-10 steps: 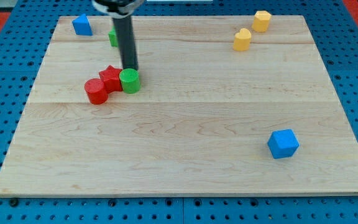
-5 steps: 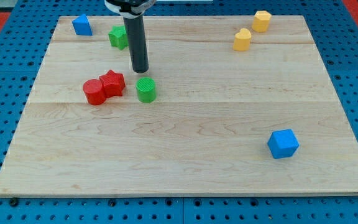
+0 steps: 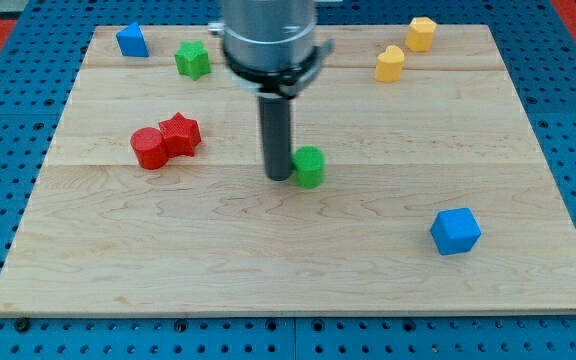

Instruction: Slide the green circle to the top left of the blue cube

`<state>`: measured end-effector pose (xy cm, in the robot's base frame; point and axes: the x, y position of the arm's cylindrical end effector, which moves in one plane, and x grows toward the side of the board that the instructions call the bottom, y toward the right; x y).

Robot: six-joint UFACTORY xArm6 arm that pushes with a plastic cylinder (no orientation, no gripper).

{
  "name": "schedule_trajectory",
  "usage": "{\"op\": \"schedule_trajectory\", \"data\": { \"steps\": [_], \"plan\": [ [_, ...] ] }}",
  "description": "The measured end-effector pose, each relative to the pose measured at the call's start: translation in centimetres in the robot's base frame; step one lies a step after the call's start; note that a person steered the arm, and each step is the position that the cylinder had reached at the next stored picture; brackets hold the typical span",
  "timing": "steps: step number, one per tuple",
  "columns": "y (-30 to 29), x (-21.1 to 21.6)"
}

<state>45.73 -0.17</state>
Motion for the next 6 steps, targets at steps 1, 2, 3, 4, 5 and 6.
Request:
{"op": "schedule_trajectory", "data": {
  "steps": [1,2,3,4,5,6],
  "plan": [
    [-2.0,-2.9],
    [3.9,-0.4],
    [11.1,2.0],
    [6.6,-0.4],
    [1.4,-5.5],
    [-3.3,-4.9]
  ]
}}
